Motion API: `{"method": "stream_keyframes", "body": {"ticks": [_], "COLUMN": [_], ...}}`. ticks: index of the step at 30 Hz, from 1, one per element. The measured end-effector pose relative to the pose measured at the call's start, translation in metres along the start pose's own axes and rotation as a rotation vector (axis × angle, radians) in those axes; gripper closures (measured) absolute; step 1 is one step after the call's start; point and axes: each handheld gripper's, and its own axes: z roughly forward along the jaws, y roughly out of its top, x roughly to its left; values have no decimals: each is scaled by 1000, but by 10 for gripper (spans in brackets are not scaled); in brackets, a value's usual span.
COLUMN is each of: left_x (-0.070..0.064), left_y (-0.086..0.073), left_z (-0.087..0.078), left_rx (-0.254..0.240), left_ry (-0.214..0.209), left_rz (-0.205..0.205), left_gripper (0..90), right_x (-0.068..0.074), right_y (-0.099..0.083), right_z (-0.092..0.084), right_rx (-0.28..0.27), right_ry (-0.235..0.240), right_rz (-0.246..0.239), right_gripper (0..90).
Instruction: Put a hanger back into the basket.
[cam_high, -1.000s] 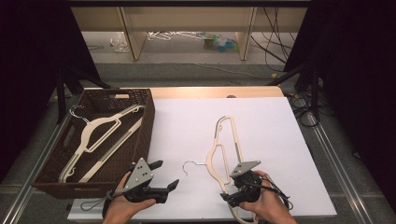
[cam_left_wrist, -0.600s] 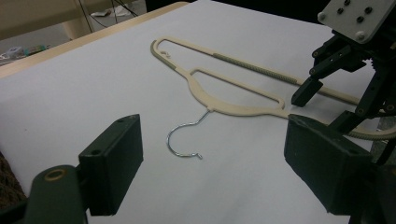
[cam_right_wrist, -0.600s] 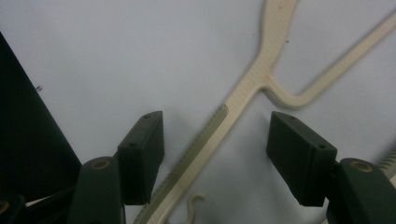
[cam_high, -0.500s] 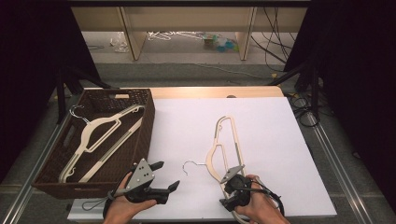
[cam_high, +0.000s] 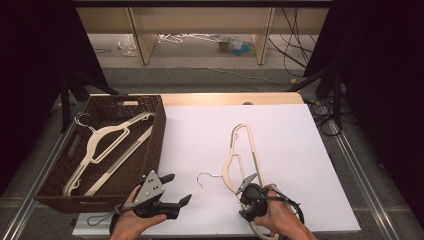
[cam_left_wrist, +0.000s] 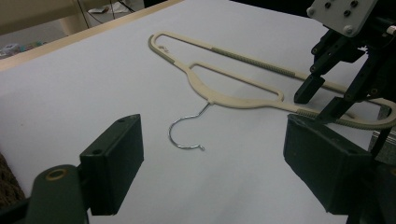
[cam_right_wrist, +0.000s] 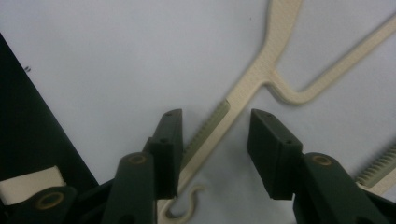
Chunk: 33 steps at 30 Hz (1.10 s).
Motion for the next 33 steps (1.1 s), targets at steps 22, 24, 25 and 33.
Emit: {"method": "stream_keyframes", "body": {"ticks": [22, 24, 25, 33], "left_x": [1, 0, -1, 0], "left_y": [-1, -1, -1, 0], "left_z": [3, 4, 5, 11], "left_rx": [13, 17, 24, 38], "left_ry": [-17, -12, -1, -16], "left_rz": [-7, 0, 0, 12], "left_gripper": [220, 221, 222, 227], "right_x": [-25, -24, -23, -14], "right_y": [-10, -10, -9, -3], "right_z": [-8, -7, -7, -6], "right_rx": [44, 45, 51, 105], "right_ry": [89, 84, 75, 24], "right_rz": [-93, -100, -99, -100], "right_gripper": [788, 783, 780, 789]}}
